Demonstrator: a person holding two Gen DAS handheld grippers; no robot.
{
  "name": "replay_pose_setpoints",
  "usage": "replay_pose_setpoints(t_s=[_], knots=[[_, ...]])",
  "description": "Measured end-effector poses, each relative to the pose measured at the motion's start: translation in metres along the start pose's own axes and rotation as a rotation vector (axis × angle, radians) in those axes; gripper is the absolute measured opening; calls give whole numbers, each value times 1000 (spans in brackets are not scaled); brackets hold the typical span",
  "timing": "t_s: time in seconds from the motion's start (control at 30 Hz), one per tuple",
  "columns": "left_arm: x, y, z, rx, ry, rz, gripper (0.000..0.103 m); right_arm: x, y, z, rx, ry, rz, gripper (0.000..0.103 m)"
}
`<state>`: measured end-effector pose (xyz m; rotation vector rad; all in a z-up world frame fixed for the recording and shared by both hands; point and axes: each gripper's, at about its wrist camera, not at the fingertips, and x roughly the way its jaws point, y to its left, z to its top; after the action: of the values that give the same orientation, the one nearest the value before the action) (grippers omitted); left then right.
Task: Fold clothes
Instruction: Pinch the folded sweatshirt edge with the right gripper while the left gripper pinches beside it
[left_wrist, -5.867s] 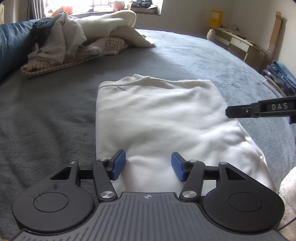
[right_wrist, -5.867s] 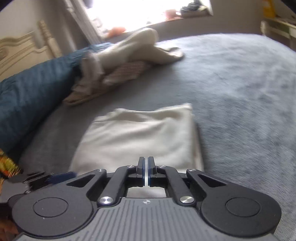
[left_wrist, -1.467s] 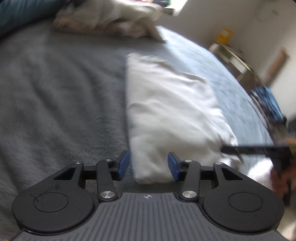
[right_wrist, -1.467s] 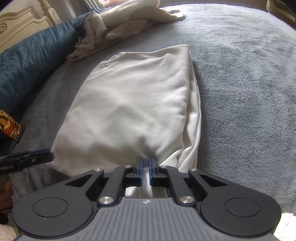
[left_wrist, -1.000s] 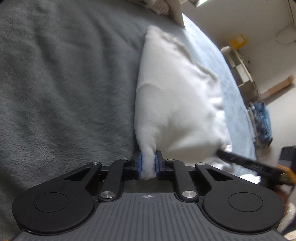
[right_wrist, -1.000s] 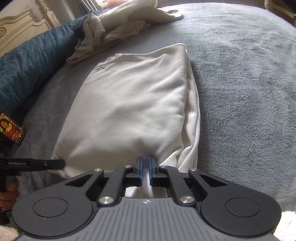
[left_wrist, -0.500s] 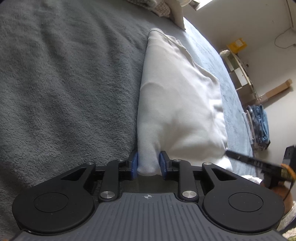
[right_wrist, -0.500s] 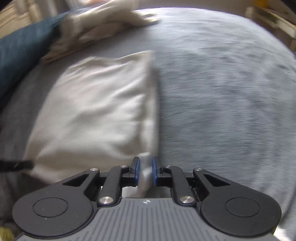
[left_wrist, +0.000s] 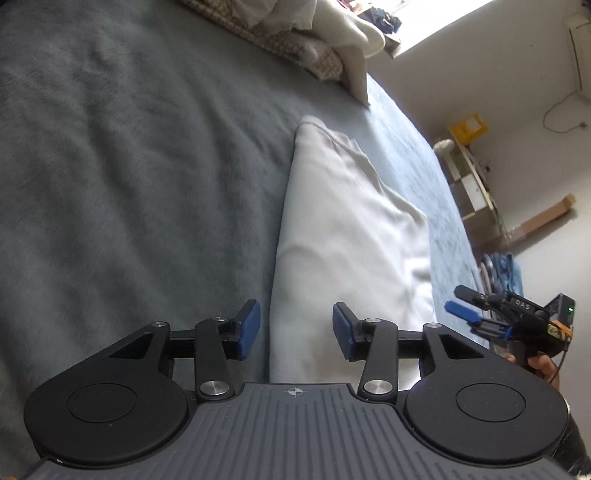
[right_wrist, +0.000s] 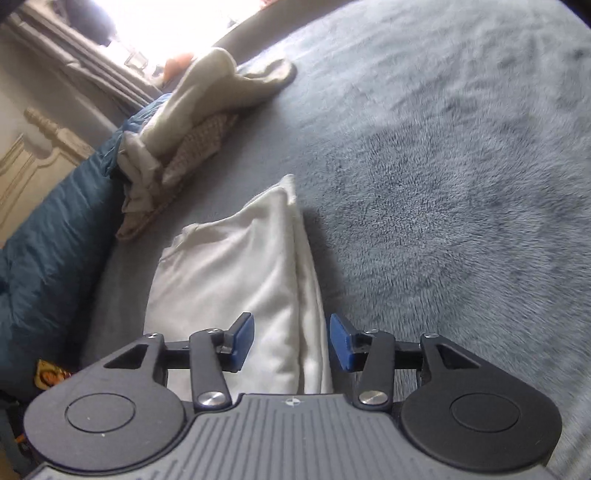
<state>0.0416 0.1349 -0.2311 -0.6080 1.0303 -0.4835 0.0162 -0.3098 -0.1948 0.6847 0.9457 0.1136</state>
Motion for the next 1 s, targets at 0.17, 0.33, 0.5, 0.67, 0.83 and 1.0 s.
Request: replay_pose_setpoints(t_s=[0.17, 0.33, 0.5, 0.67, 0.83, 1.0], knots=[[25, -2, 18, -24, 11, -36, 43, 31, -31, 17, 138, 39, 90, 50], [43, 1, 33, -41, 42, -46, 44, 47, -55, 16, 234, 63, 177, 55], [57, 3, 47, -57, 65, -81, 45, 56, -55, 23, 229, 82, 215, 58], [71, 0, 60, -56, 71, -111, 45, 75, -47, 36, 216, 93, 241, 58], [83, 3, 70, -92, 73, -157, 47, 89, -44, 47, 220, 99, 282, 58], [95, 8, 80, -126, 79, -214, 47, 99, -41, 55, 213, 108, 309, 58]])
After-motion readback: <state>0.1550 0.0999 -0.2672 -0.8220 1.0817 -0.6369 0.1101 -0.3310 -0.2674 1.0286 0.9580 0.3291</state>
